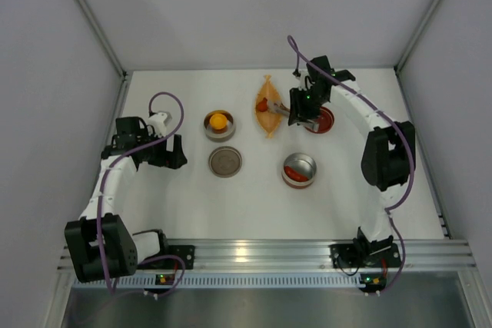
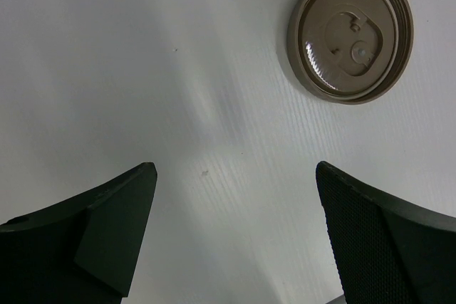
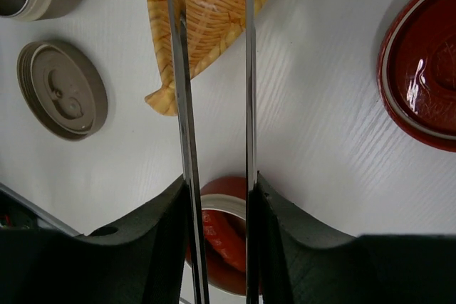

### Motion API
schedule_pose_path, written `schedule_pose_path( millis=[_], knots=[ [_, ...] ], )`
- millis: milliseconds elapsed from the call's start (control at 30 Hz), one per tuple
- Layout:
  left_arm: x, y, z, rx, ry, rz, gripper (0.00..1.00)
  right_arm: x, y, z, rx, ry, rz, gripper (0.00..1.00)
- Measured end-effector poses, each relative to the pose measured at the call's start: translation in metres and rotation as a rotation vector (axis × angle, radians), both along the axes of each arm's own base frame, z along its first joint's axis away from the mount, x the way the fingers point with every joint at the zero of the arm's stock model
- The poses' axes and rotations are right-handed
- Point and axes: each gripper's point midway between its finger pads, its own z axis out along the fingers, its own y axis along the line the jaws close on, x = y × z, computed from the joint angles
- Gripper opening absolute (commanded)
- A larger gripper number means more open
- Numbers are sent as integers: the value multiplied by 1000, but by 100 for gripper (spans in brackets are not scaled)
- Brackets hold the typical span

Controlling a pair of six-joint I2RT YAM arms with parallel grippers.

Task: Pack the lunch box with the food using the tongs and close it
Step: Pick up the fake food from the plate.

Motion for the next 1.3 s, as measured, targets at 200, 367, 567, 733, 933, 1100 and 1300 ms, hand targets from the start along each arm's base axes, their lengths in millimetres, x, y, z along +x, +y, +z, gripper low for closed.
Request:
schedule_pose_path(
  millis=[200,367,567,733,933,1100,1300],
  knots=[
    [1,0,-3,3,4,-4,98,1,6,-12,-12,46,-72,40],
    [2,1,-6,2,12,-4,98,6,11,-8,7,39,-97,40],
    [2,0,-6,2,12,-5,98,18,17,-5,26,27,-120,41],
    [2,1,-6,2,11,-5,98,25,22,-10,30,35,-136,43],
    [1,0,-11,1,19,-5,98,24,31,-20,23,54,-126,45],
    [-1,0,-16,-1,35,-5,98,22,38,-23,27,63,-108,45],
    [-1,0,-16,-1,33,-5,98,21,40,-24,31,68,-103,45]
  ],
)
